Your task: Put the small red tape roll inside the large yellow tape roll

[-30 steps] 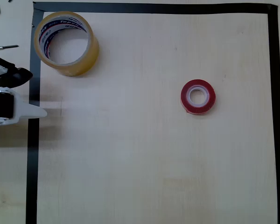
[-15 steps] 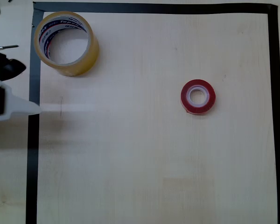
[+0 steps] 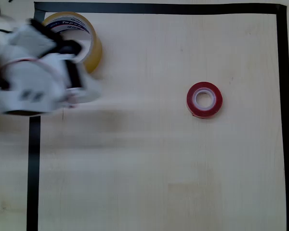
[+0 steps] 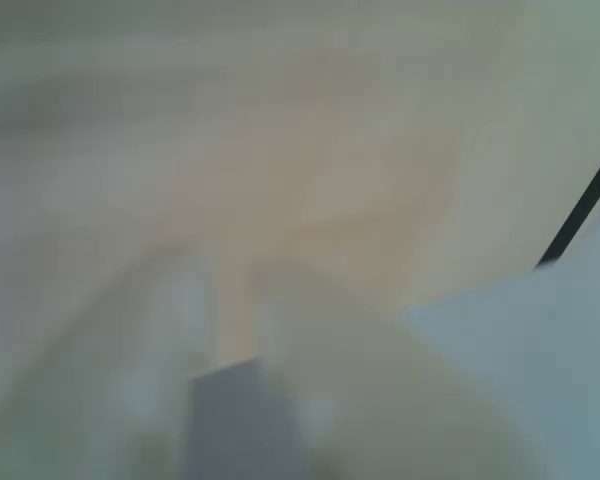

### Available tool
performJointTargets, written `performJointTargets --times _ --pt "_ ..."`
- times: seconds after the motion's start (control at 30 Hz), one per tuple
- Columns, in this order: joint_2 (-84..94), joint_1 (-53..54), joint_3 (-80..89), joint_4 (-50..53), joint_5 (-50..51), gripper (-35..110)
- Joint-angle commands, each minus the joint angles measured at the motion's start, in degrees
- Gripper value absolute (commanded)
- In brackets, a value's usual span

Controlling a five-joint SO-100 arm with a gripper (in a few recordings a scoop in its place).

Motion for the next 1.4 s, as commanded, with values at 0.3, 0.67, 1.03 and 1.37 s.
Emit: performJointTargets --times 0.3,0.67,1.03,1.37 --pt "-42.01 -1.14 -44.47 1.76 -6.86 23" --pt "-87.36 0.00 -112.41 23.99 -9.49 28" --pt "-80.24 2.11 -113.38 25.14 -8.70 38" --pt "-92.11 7.38 -111.53 21.36 -9.14 38"
